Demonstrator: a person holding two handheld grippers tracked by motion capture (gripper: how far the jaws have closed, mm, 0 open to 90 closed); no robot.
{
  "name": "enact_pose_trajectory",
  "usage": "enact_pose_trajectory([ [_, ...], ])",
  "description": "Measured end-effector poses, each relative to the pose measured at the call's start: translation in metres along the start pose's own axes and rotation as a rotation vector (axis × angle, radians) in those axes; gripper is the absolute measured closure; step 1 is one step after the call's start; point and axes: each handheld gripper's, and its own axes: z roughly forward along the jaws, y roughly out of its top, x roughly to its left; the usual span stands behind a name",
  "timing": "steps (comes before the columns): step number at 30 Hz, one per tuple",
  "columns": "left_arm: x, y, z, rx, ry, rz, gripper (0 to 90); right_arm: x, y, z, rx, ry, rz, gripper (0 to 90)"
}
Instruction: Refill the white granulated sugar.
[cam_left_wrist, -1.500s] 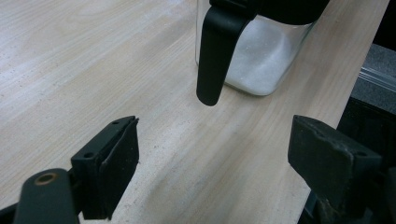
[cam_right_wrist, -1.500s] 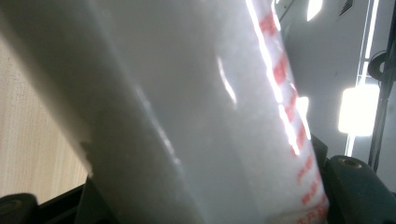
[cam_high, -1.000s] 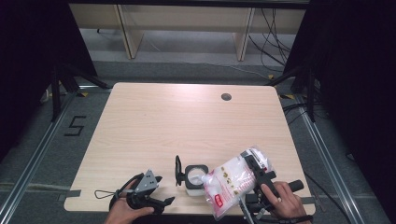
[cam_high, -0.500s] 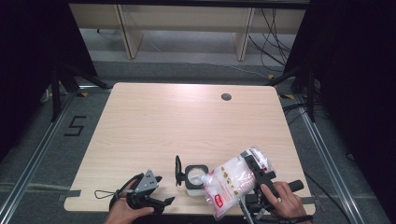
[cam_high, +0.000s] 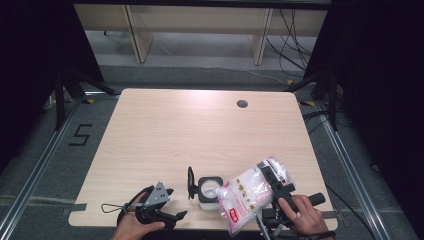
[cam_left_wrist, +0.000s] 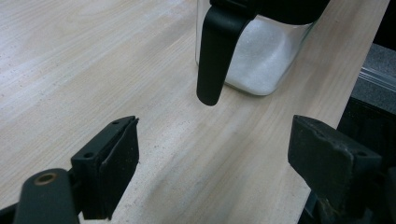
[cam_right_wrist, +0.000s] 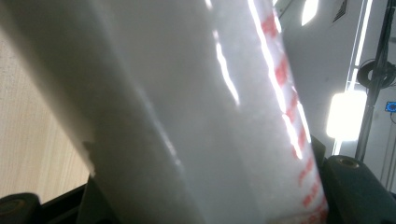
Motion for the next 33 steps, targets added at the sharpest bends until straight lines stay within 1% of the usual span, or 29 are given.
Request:
enact_pose_trajectory([
  [1,-0.0001,-0.0001,0.0001,-0.001,-0.001,-0.001,16.1,-0.0019,0.0003,0.0001,-0.009,-0.011,-0.025,43.0],
  [3,0.0000,0.0000,0.0000,0.000,-0.001,-0.001,16.1,-0.0024,0.0005,-0.0005,-0.004,-0.012,-0.028,43.1],
  [5,0.0001,0.0000,0.0001,0.000,0.000,0.000,16.1,-0.0031,-0.0003,0.0001,-0.014,-0.013,-0.037,43.1],
  [6,0.0000,0.0000,0.0001,0.000,0.000,-0.001,16.1,-0.0027,0.0000,-0.0004,-0.007,-0.009,-0.029,43.1],
  [7,0.0000,0.0000,0.0001,0.000,-0.001,0.000,16.1,-0.0006,-0.0003,-0.0008,0.003,0.002,0.001,43.2],
  [8,0.0000,0.0000,0.0002,0.000,-0.001,-0.001,16.1,-0.0027,-0.0002,-0.0005,-0.007,-0.008,-0.026,43.2],
  [10,0.0000,-0.0001,0.0002,0.000,-0.001,-0.001,16.1,-0.0030,-0.0003,-0.0008,-0.008,-0.008,-0.024,43.2],
  [13,0.0001,-0.0001,0.0002,0.000,-0.001,-0.001,16.1,-0.0033,-0.0003,-0.0015,-0.009,-0.019,-0.021,43.4],
  [14,0.0001,0.0000,0.0002,0.000,-0.001,-0.001,16.1,-0.0021,-0.0003,-0.0024,0.008,-0.009,0.004,43.4],
  [15,0.0006,0.0000,-0.0001,0.005,0.003,0.004,16.1,-0.0050,-0.0006,-0.0020,-0.001,-0.014,-0.021,43.4],
  [16,0.0007,0.0000,-0.0002,0.006,0.003,0.005,16.1,-0.0046,-0.0012,-0.0018,-0.004,-0.013,-0.007,43.4],
  [17,0.0006,0.0000,-0.0002,0.005,0.003,0.005,16.1,-0.0050,-0.0015,-0.0017,-0.010,-0.025,-0.010,43.5],
  [18,0.0006,0.0001,-0.0002,0.004,0.003,0.004,16.1,-0.0047,-0.0021,-0.0019,-0.004,-0.017,-0.005,43.5],
  [19,0.0006,0.0001,-0.0003,0.004,0.003,0.004,16.1,-0.0057,-0.0022,-0.0016,-0.010,-0.025,-0.014,43.5],
  [20,0.0006,0.0001,-0.0003,0.004,0.003,0.004,16.1,-0.0067,-0.0024,-0.0025,-0.001,-0.026,-0.018,43.5],
  [21,0.0007,0.0001,-0.0003,0.005,0.003,0.004,16.1,-0.0067,-0.0026,-0.0025,-0.003,-0.025,-0.013,43.6],
  [22,0.0007,0.0001,-0.0003,0.005,0.003,0.005,16.1,-0.0029,-0.0028,-0.0033,0.016,-0.004,0.042,43.6],
  [23,0.0007,0.0001,-0.0003,0.005,0.004,0.005,16.1,-0.0041,-0.0029,-0.0031,0.011,-0.008,0.020,43.6],
  [24,0.0007,0.0001,-0.0002,0.005,0.003,0.004,16.1,-0.0036,-0.0029,-0.0020,0.003,-0.011,0.012,43.7],
  [25,0.0000,0.0000,0.0001,0.000,-0.001,-0.001,16.1,-0.0037,-0.0024,-0.0009,-0.005,-0.013,-0.008,43.8],
  [26,0.0003,0.0000,-0.0003,0.003,0.002,0.003,16.1,-0.0029,-0.0027,0.0000,-0.009,-0.007,-0.001,43.9],
  [27,0.0005,0.0001,-0.0006,0.004,0.003,0.005,16.1,-0.0003,-0.0031,-0.0008,0.009,0.014,0.034,43.9],
  [28,0.0007,0.0001,-0.0006,0.004,0.004,0.005,16.1,0.0014,-0.0034,-0.0017,0.019,0.013,0.062,43.9],
  [29,0.0017,0.0004,-0.0007,0.004,0.004,0.021,16.1,0.0001,-0.0034,-0.0019,0.015,0.006,0.055,43.9],
  [30,0.0006,0.0000,-0.0002,0.002,0.001,0.001,16.1,-0.0033,-0.0033,-0.0012,-0.002,-0.003,0.014,43.9],
  [31,0.0007,0.0001,-0.0005,0.006,0.004,0.006,16.1,-0.0049,-0.0034,-0.0012,-0.011,-0.016,0.000,43.9],
  [33,0.0004,0.0001,-0.0005,0.004,0.004,0.005,16.1,-0.0045,-0.0038,-0.0011,-0.009,-0.014,0.011,43.8],
])
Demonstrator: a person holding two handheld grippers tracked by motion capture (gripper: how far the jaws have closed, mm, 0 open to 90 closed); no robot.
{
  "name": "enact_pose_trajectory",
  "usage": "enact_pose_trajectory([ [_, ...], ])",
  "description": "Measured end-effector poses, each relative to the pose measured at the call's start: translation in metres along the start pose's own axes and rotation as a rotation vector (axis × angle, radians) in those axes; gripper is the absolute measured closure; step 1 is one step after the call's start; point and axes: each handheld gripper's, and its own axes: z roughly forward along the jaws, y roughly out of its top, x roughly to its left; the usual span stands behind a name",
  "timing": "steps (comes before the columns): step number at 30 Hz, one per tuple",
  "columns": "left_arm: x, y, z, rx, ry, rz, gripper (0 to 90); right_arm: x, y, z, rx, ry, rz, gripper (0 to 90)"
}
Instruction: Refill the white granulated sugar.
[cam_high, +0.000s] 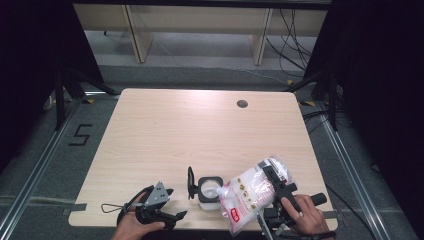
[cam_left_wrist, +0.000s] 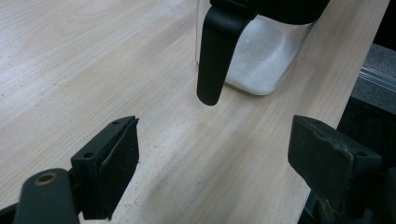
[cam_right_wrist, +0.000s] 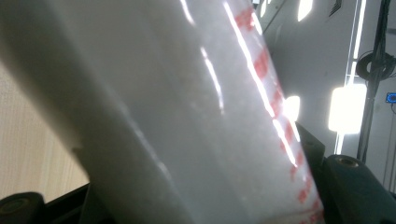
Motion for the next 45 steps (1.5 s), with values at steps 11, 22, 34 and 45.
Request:
enact_pose_trajectory([
  [11,0.0003,0.0000,-0.0002,0.001,0.001,0.000,16.1,0.0022,-0.0045,0.0001,0.014,0.019,0.105,43.9],
  [22,0.0002,0.0000,-0.0001,0.000,0.001,0.000,16.1,0.0027,-0.0050,0.0002,0.019,0.023,0.103,43.9],
  [34,0.0002,0.0000,-0.0001,0.001,0.000,0.000,16.1,0.0021,-0.0047,0.0015,0.011,0.025,0.060,43.9],
  [45,0.0003,-0.0001,0.0002,0.001,-0.001,-0.001,16.1,0.0001,-0.0055,0.0007,0.015,0.021,0.054,43.8],
])
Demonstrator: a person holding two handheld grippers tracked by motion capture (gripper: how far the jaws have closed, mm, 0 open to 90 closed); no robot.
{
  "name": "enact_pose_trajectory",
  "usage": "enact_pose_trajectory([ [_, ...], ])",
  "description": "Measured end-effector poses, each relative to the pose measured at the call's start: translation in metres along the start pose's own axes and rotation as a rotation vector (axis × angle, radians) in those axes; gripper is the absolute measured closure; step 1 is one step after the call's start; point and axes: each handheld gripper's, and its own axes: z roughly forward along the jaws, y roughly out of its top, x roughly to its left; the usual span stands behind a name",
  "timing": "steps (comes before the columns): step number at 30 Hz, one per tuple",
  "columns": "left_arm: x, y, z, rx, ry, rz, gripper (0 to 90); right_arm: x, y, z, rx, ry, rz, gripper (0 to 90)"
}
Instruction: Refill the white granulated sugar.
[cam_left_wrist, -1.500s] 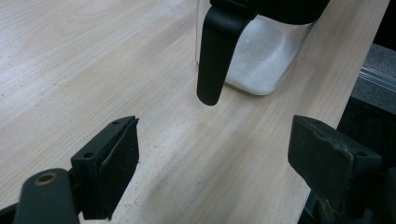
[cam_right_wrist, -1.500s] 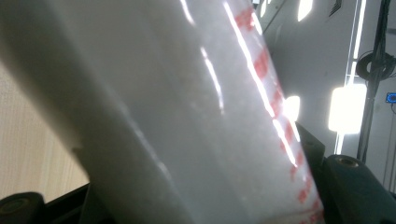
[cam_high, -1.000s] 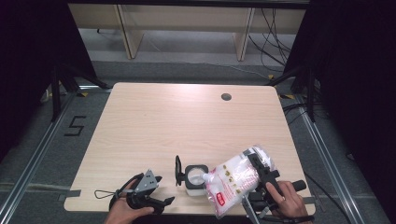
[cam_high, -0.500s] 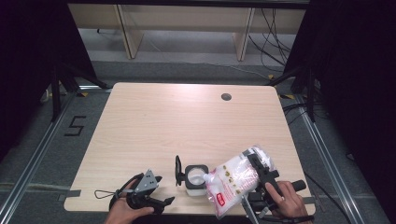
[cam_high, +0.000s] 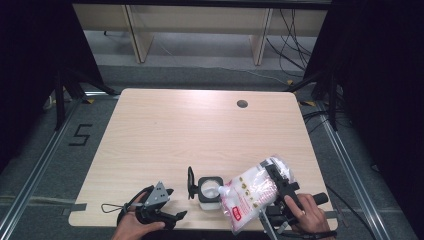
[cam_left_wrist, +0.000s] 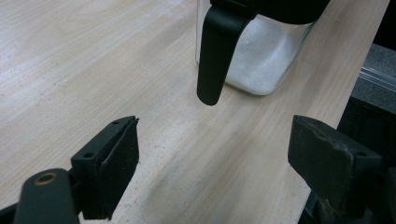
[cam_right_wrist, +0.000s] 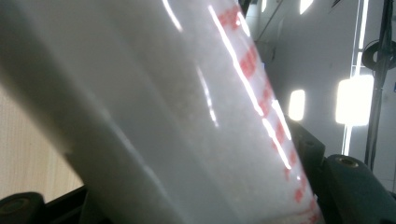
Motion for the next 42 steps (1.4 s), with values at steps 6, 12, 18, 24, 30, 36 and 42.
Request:
enact_pose_trajectory([
  [6,-0.0011,-0.0001,0.0009,-0.010,-0.005,-0.013,16.1,0.0018,-0.0005,-0.0009,0.009,-0.002,0.038,43.8],
  [12,0.0009,0.0001,-0.0007,0.011,0.001,0.013,16.1,0.0028,-0.0003,-0.0006,0.005,0.002,0.048,43.8],
  [18,0.0002,0.0001,-0.0003,0.000,0.001,0.001,16.1,-0.0002,-0.0006,-0.0008,-0.003,-0.006,0.028,43.8],
  [24,-0.0002,0.0000,0.0000,-0.004,-0.001,-0.003,16.1,-0.0014,-0.0006,-0.0011,-0.003,-0.006,0.021,43.8],
  [30,0.0000,0.0000,-0.0002,0.000,0.001,0.000,16.1,0.0004,-0.0006,-0.0009,0.000,0.001,0.042,43.8],
  [36,0.0002,0.0001,-0.0004,0.002,0.001,0.003,16.1,-0.0012,-0.0008,-0.0001,-0.014,-0.011,0.016,43.7],
  [42,-0.0001,0.0000,-0.0002,-0.001,0.001,-0.001,16.1,-0.0008,-0.0011,0.0002,-0.014,-0.008,0.021,43.8],
])
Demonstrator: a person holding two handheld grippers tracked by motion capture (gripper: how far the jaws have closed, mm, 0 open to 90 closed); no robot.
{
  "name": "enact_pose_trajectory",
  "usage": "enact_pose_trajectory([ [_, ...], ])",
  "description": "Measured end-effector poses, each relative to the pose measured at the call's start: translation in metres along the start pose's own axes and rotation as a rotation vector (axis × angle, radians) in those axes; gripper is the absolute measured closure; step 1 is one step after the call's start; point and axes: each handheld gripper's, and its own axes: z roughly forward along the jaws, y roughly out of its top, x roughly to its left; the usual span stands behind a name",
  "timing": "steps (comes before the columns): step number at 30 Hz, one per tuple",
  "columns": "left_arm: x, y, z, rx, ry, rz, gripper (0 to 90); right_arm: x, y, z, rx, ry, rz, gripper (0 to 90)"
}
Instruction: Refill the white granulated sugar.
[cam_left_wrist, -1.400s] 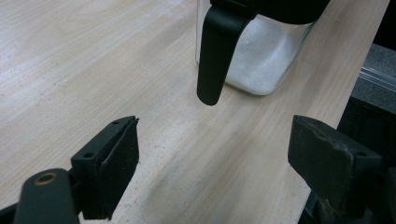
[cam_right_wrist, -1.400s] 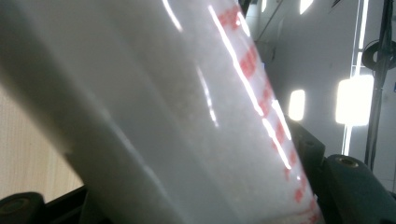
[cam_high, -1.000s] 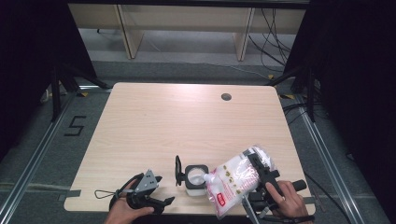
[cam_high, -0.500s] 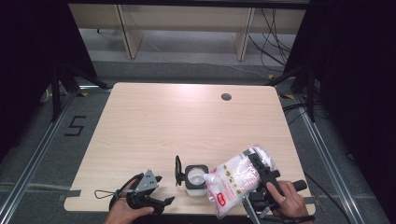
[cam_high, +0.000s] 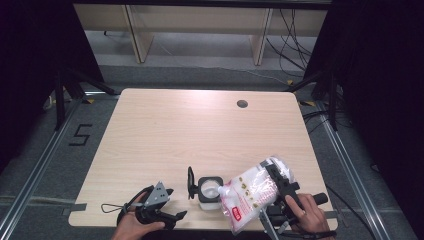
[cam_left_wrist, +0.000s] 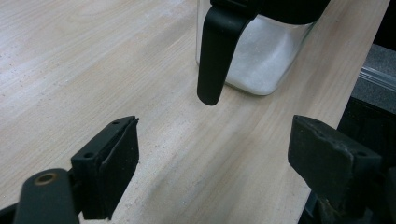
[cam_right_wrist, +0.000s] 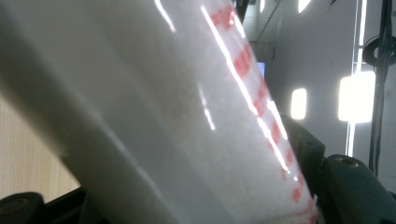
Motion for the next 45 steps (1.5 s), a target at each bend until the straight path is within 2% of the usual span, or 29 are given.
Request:
enact_pose_trajectory([
  [2,0.0009,0.0001,-0.0007,0.010,0.001,0.014,16.1,0.0009,-0.0003,0.0006,-0.001,0.007,0.000,43.7],
  [3,0.0009,0.0001,-0.0009,0.011,0.002,0.015,16.1,0.0062,-0.0010,-0.0008,0.022,0.012,0.072,43.7],
  [4,0.0009,0.0001,-0.0009,0.011,0.002,0.015,16.1,0.0035,-0.0009,0.0001,0.009,0.013,0.033,43.7],
  [5,0.0009,0.0001,-0.0008,0.011,0.001,0.014,16.1,0.0036,-0.0012,0.0002,0.007,0.011,0.033,43.7],
  [6,0.0009,0.0001,-0.0008,0.011,0.001,0.014,16.1,0.0017,-0.0010,0.0009,-0.003,0.008,0.000,43.7],
  [7,0.0008,0.0001,-0.0009,0.011,0.002,0.014,16.1,0.0013,-0.0009,0.0009,0.000,0.014,-0.008,43.7],
  [9,0.0008,0.0002,-0.0008,0.011,0.002,0.014,16.1,0.0028,-0.0013,0.0007,0.005,0.015,0.010,43.7],
  [19,0.0009,0.0002,-0.0011,0.012,0.001,0.014,16.1,0.0032,-0.0016,0.0011,-0.002,0.019,0.013,43.7],
  [20,0.0000,0.0001,-0.0003,0.000,0.000,0.001,16.1,0.0071,-0.0023,0.0002,0.015,0.024,0.067,43.7],
  [22,0.0000,0.0001,-0.0003,-0.001,-0.001,-0.001,16.1,0.0071,-0.0027,0.0005,0.013,0.025,0.066,43.7],
  [23,0.0010,0.0003,-0.0004,-0.001,0.000,0.016,16.1,0.0066,-0.0029,0.0007,0.008,0.020,0.059,43.7],
  [25,0.0016,0.0005,-0.0005,-0.001,0.001,0.025,16.1,0.0024,-0.0026,0.0020,-0.013,0.015,-0.002,43.7],
  [27,0.0012,0.0001,-0.0010,0.012,0.004,0.012,16.1,0.0040,-0.0028,0.0015,-0.005,0.018,0.022,43.8],
  [28,0.0020,0.0004,-0.0012,0.011,0.003,0.028,16.1,0.0038,-0.0029,0.0017,-0.007,0.019,0.019,43.7],
  [29,0.0004,0.0000,-0.0002,0.000,0.002,0.003,16.1,0.0036,-0.0028,0.0017,-0.008,0.017,0.015,43.7],
  [32,-0.0003,-0.0001,0.0004,-0.005,-0.004,-0.006,16.1,0.0036,-0.0028,0.0017,-0.006,0.017,0.015,43.7],
  [34,0.0011,0.0001,-0.0010,0.012,-0.001,0.016,16.1,0.0035,-0.0027,0.0017,-0.006,0.018,0.015,43.7],
  [35,-0.0003,-0.0001,0.0005,-0.006,-0.004,-0.006,16.1,0.0036,-0.0027,0.0017,-0.007,0.017,0.015,43.7],
  [36,0.0006,0.0000,-0.0002,0.006,-0.004,0.006,16.1,0.0036,-0.0027,0.0017,-0.007,0.017,0.015,43.7],
  [37,-0.0006,-0.0002,0.0007,-0.009,-0.004,-0.011,16.1,0.0035,-0.0028,0.0018,-0.008,0.019,0.015,43.7],
  [39,0.0002,-0.0001,0.0002,-0.001,-0.003,-0.001,16.1,0.0036,-0.0028,0.0018,-0.008,0.019,0.016,43.7],
  [41,-0.0006,-0.0002,0.0007,-0.008,-0.004,-0.011,16.1,0.0034,-0.0026,0.0017,-0.006,0.017,0.014,43.7],
  [42,-0.0006,-0.0002,0.0007,-0.009,-0.003,-0.012,16.1,0.0066,-0.0028,0.0008,0.009,0.024,0.060,43.7],
  [45,-0.0005,-0.0001,0.0007,-0.008,-0.004,-0.011,16.1,0.0064,-0.0021,0.0003,0.013,0.024,0.058,43.7],
])
